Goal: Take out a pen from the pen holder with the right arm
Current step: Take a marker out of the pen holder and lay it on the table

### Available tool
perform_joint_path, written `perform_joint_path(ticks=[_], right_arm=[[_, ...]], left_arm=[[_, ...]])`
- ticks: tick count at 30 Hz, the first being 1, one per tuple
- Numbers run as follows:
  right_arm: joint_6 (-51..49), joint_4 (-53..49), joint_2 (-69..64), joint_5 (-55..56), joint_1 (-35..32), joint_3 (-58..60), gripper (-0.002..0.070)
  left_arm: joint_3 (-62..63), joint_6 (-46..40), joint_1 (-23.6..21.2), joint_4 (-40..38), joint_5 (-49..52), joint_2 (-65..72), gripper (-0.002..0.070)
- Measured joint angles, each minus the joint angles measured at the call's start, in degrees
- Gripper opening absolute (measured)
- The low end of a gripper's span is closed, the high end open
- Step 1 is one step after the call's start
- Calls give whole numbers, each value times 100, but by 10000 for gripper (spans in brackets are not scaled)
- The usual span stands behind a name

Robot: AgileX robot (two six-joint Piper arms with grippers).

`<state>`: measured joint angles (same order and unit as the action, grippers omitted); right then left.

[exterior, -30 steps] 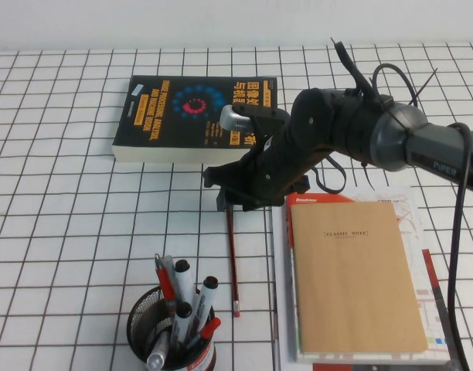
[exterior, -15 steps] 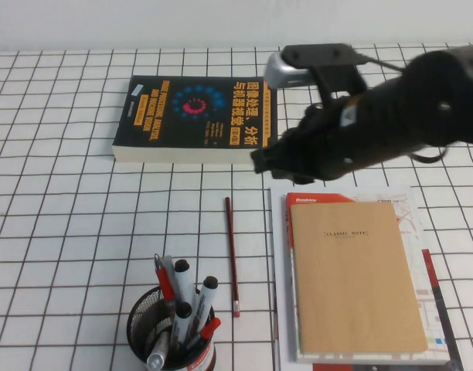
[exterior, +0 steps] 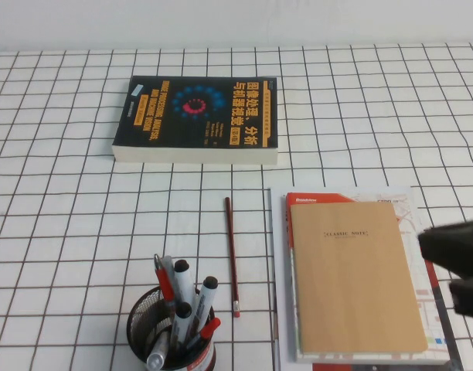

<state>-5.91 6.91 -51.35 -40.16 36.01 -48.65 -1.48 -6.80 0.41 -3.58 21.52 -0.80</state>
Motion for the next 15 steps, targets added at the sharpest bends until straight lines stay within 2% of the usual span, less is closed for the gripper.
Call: perform_joint_path(ticks=[8, 15], right_arm=[[0, -102, 1098, -45, 0, 988, -14], [0, -435, 1241, 1248, -39, 2056, -14]], left_arm=[[0, 0, 0, 0, 0, 0, -4], [0, 0, 0, 0, 0, 0, -4]])
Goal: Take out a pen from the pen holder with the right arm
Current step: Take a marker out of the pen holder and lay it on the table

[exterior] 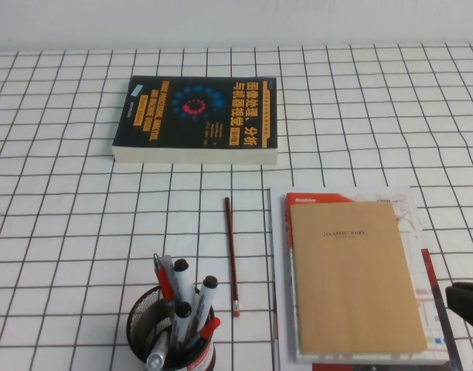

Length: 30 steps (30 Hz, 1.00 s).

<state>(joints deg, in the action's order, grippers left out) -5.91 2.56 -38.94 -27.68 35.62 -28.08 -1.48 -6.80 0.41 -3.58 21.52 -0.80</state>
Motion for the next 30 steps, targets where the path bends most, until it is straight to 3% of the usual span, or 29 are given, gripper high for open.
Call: perform_joint_path(ticks=[7, 12, 22, 30], right_arm=[[0, -120, 782, 1942, -1095, 1587, -14], [0, -120, 1776, 2375, -1948, 2554, -15], [0, -144, 3539, 1731, -2887, 2946, -15], [494, -165, 3937, 904, -2987, 2955, -15]], left_arm=[[0, 0, 0, 35, 0, 0, -4], [0, 0, 0, 44, 0, 0, -4], [0, 0, 0, 47, 0, 0, -4], [0, 0, 0, 60, 0, 0, -4]])
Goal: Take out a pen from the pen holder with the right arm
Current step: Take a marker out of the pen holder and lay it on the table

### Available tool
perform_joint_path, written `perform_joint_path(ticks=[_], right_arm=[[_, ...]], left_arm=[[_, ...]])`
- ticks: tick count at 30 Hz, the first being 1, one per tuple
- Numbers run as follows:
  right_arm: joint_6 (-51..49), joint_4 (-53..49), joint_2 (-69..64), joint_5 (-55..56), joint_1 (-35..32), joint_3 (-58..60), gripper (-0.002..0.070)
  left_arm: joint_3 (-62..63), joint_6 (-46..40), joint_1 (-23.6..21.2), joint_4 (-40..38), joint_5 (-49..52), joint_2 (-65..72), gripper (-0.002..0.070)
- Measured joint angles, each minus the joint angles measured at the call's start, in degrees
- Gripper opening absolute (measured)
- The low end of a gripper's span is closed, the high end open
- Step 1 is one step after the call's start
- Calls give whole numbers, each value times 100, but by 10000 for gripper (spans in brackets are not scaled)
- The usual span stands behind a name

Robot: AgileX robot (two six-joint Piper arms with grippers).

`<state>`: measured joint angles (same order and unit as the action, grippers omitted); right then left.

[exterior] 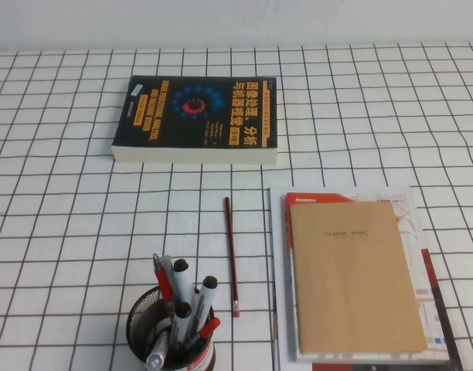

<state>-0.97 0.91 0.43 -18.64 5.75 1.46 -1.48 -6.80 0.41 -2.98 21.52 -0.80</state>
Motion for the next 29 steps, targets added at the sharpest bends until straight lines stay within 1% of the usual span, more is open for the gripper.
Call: perform_joint_path(ticks=[29], right_arm=[[97, 19, 0, -123, -50, 0, -15]], left_arm=[[0, 0, 0, 9, 0, 0, -4]])
